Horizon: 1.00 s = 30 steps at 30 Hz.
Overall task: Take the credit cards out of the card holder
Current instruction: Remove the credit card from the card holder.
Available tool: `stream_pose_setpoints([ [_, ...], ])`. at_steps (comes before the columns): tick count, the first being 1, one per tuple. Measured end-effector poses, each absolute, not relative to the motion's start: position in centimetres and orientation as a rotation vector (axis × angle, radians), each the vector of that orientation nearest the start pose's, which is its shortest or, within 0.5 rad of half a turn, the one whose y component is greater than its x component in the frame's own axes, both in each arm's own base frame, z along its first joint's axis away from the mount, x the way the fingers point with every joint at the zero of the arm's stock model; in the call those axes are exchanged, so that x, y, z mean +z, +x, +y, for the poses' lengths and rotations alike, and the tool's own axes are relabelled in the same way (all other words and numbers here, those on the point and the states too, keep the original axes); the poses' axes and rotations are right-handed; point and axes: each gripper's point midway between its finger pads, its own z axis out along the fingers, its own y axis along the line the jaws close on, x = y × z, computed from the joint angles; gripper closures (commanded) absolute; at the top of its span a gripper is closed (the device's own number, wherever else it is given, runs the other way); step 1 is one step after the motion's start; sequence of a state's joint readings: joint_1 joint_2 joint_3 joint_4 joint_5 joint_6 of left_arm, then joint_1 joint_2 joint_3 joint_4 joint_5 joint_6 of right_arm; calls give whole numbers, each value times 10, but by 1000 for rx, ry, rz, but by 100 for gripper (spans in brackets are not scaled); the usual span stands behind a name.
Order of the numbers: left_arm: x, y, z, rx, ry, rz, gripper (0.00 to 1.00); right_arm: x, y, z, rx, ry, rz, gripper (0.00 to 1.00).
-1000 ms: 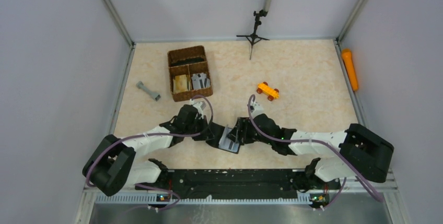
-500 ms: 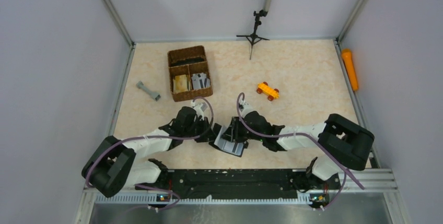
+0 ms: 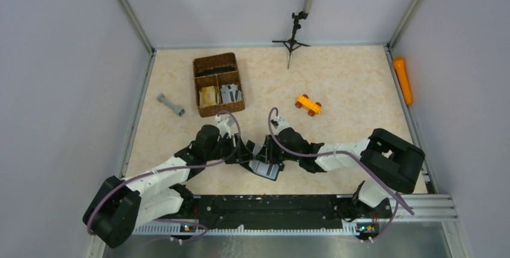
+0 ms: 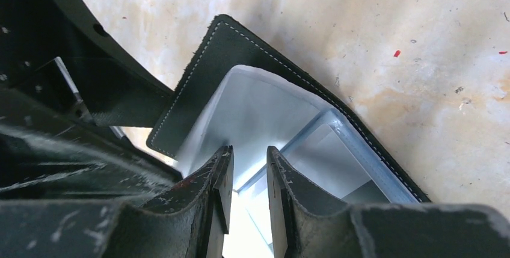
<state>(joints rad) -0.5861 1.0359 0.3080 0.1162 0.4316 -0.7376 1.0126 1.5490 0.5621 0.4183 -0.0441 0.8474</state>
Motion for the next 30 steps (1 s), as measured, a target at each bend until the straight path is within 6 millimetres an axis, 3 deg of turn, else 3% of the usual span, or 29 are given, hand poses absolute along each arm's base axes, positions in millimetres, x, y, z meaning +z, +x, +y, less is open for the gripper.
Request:
stream_pose_setpoints([
  [6, 64, 169, -236, -1191, 84, 2415, 39, 36, 174, 356, 1052, -236, 2385, 67],
  [11, 59, 168, -236, -1188, 71, 2438, 55, 38, 175, 359, 1058, -247, 2380, 64],
  [15, 55, 169, -233, -1160, 63, 2447, 79, 41, 177, 354, 1027, -245, 2377, 55],
  [17, 52, 169, -230, -1136, 56, 2461, 88, 48, 178, 349, 1002, -243, 2367, 48],
  [23, 51, 169, -226, -1109, 39, 2465, 91, 73, 179, 328, 963, -215, 2310, 37],
  [30, 67, 173, -226, -1132, 2, 2393, 93, 52, 162, 280, 805, -211, 2385, 34],
])
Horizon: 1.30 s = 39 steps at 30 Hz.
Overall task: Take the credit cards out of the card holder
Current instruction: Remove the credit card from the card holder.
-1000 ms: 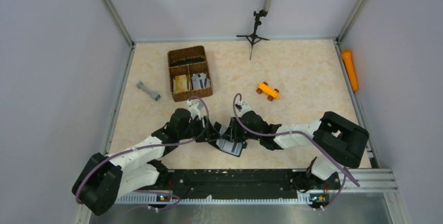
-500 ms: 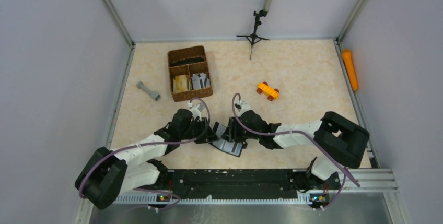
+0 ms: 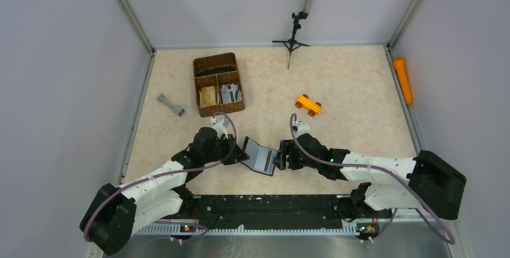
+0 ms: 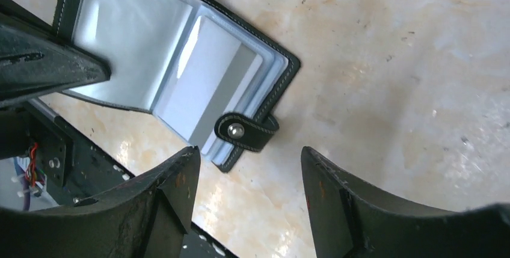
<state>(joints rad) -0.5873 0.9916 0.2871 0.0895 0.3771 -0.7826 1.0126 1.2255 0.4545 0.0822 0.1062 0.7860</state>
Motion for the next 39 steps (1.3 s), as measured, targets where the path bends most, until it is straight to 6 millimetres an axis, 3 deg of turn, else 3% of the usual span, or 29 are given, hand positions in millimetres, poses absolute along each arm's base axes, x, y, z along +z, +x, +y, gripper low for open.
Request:
stream_pose_setpoints([
  [1, 69, 173, -225, -1136, -3, 2380, 94, 51, 161, 276, 792, -210, 2391, 30],
  [2, 71, 173, -225, -1140, -7, 2371, 96, 53, 159, 272, 791, -212, 2389, 19],
  [6, 76, 172, -225, -1162, -41, 2352, 98, 70, 156, 269, 826, -225, 2347, 9],
  [10, 85, 170, -226, -1224, -94, 2312, 99, 74, 155, 270, 852, -211, 2342, 3],
  [20, 135, 175, -236, -1452, -211, 2085, 99, 72, 142, 267, 1158, 129, 2251, 1],
  [32, 196, 169, -246, -1723, -237, 1878, 97, 133, 153, 278, 1534, 419, 1972, 1],
  [39, 222, 165, -247, -1816, -216, 1782, 96, 150, 155, 279, 1632, 493, 1902, 1],
])
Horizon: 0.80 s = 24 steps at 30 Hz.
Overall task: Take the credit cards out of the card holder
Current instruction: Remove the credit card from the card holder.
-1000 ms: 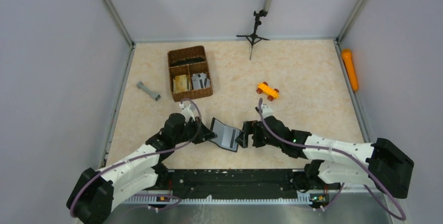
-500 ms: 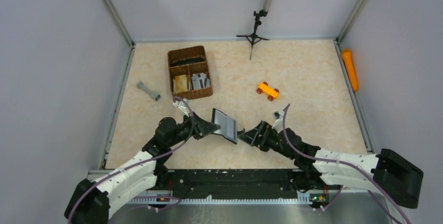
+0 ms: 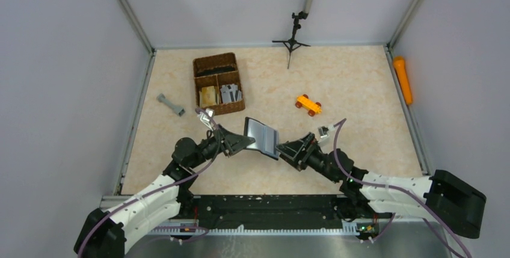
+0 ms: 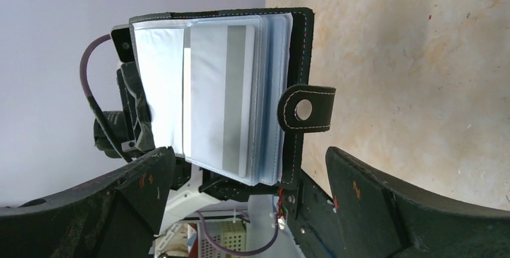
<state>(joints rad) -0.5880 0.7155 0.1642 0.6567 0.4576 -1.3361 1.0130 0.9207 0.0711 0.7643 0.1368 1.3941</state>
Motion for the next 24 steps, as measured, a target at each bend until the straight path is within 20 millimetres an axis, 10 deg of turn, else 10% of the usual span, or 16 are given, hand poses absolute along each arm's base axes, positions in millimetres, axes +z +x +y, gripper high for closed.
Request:
stream_pose_setpoints([
  [15, 249, 152, -251, -1968, -151, 1697, 93, 170, 150, 282, 1781, 512, 1802, 62],
  [24, 251, 151, -251, -1978, -142, 1684, 93, 193, 149, 268, 1800, 501, 1705, 71],
])
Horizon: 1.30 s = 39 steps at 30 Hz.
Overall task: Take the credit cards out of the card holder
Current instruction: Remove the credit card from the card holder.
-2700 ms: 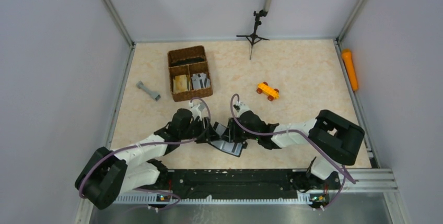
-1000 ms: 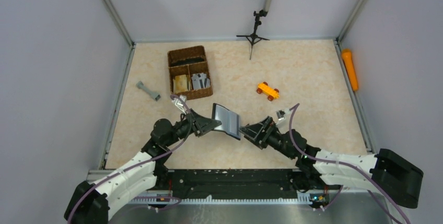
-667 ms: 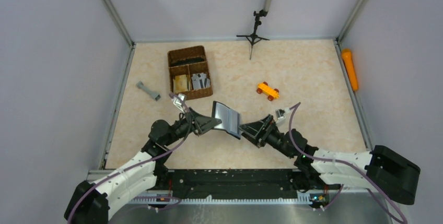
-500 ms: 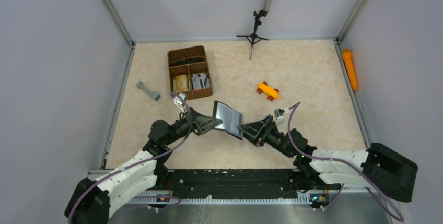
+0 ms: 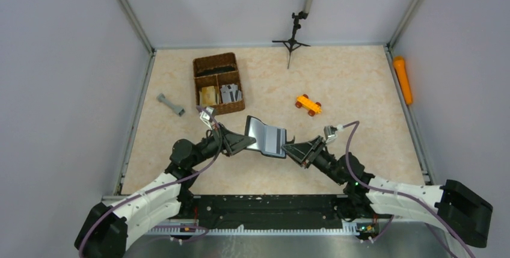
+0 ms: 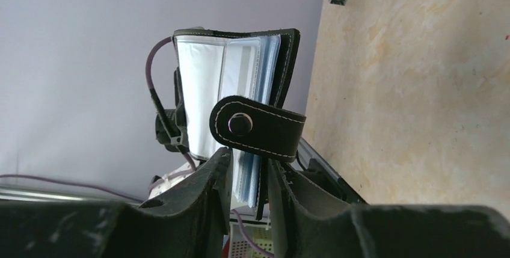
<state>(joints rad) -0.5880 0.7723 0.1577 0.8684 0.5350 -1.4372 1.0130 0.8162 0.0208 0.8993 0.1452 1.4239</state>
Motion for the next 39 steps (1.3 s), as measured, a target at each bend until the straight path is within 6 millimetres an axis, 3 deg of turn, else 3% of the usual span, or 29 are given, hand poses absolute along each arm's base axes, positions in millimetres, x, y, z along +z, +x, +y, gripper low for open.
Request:
stream_pose_setpoints([
  [6, 250, 151, -251, -1976, -144, 1687, 93, 190, 151, 268, 1741, 472, 1738, 66],
  [8, 250, 151, -251, -1977, -144, 1688, 93, 188, 150, 269, 1729, 459, 1747, 70],
  [11, 250, 150, -251, -1978, -141, 1689, 93, 185, 150, 270, 1718, 444, 1759, 88],
  [18, 248, 150, -252, -1970, -136, 1697, 93, 189, 148, 271, 1735, 428, 1744, 95],
  [21, 246, 150, -253, -1968, -134, 1703, 93, 190, 148, 270, 1736, 424, 1740, 91],
  [25, 245, 150, -254, -1966, -132, 1709, 93, 193, 147, 270, 1736, 404, 1726, 66],
  [28, 243, 149, -255, -1968, -132, 1719, 93, 195, 145, 271, 1742, 373, 1721, 60],
  [36, 241, 149, -258, -1979, -128, 1726, 93, 206, 139, 278, 1779, 295, 1698, 78],
  [39, 242, 149, -258, -1979, -128, 1724, 93, 208, 140, 277, 1777, 295, 1690, 77],
])
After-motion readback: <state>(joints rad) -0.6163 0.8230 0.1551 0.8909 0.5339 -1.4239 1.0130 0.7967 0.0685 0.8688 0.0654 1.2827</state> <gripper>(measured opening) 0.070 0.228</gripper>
